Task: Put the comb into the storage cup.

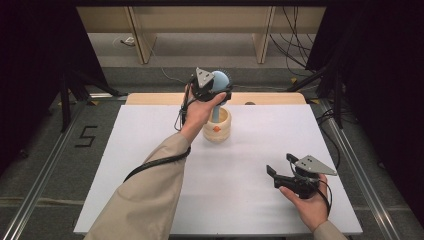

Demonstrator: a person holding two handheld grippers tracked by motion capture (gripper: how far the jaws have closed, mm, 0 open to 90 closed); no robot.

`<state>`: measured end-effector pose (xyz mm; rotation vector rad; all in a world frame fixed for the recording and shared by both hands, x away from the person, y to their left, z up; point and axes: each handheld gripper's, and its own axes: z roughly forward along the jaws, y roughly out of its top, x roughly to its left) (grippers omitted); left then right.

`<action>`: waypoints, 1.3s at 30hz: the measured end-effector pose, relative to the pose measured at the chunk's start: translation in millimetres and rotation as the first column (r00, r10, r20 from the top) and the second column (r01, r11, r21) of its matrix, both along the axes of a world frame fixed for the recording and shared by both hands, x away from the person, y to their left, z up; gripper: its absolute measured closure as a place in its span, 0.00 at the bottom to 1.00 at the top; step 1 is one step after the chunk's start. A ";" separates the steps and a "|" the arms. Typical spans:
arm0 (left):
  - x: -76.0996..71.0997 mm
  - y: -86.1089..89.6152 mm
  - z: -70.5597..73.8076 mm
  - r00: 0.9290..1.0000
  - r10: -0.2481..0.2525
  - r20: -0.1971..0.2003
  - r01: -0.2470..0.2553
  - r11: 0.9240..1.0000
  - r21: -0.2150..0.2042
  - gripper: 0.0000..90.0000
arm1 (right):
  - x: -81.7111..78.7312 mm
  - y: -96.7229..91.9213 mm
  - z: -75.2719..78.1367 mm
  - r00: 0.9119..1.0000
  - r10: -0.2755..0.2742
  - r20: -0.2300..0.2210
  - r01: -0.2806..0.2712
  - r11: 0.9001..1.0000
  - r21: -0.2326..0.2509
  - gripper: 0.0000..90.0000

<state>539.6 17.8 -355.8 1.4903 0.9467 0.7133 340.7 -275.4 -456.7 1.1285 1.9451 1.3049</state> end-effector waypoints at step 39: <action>6.4 5.6 -24.0 0.996 0.063 -0.063 -0.064 0.998 -0.011 0.22 | 0.9 0.1 -1.6 1.000 -0.002 -0.014 0.002 1.000 -0.001 0.18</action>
